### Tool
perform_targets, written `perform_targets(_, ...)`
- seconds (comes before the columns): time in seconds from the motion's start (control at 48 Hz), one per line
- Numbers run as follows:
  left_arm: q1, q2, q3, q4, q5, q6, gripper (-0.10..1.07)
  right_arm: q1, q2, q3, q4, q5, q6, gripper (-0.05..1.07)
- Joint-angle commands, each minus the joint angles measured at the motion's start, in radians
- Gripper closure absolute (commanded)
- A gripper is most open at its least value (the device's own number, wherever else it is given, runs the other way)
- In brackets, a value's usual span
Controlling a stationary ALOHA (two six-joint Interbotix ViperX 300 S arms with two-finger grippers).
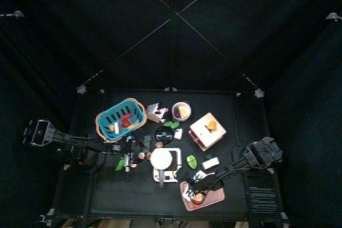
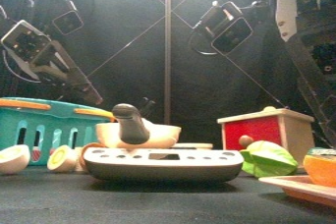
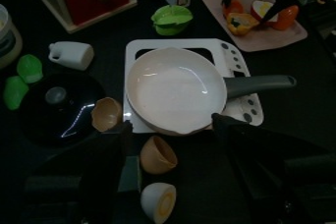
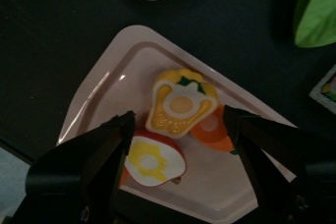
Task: Grab squash half
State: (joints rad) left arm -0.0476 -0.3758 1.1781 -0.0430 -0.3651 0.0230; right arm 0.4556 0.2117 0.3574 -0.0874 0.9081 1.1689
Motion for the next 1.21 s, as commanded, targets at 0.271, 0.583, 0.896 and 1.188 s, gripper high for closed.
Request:
perform_targets(0.271, 0.002, -0.002, -0.009, -0.002, -0.009, 0.000, -0.01, -0.003, -0.003, 0.000, -0.008, -0.008, -0.002, 0.05)
perform_targets(0.583, 0.000, -0.002, -0.006, -0.002, -0.011, 0.000, -0.01, -0.005, 0.000, 0.015, -0.003, -0.020, -0.002, 0.10)
perform_targets(0.896, 0.000, -0.002, -0.006, -0.002, -0.011, 0.000, -0.01, -0.005, 0.008, 0.026, -0.002, -0.034, -0.002, 0.15)
perform_targets(1.188, 0.000, -0.002, -0.006, -0.002, -0.011, 0.000, -0.01, -0.006, 0.006, 0.026, -0.003, -0.034, -0.003, 0.29)
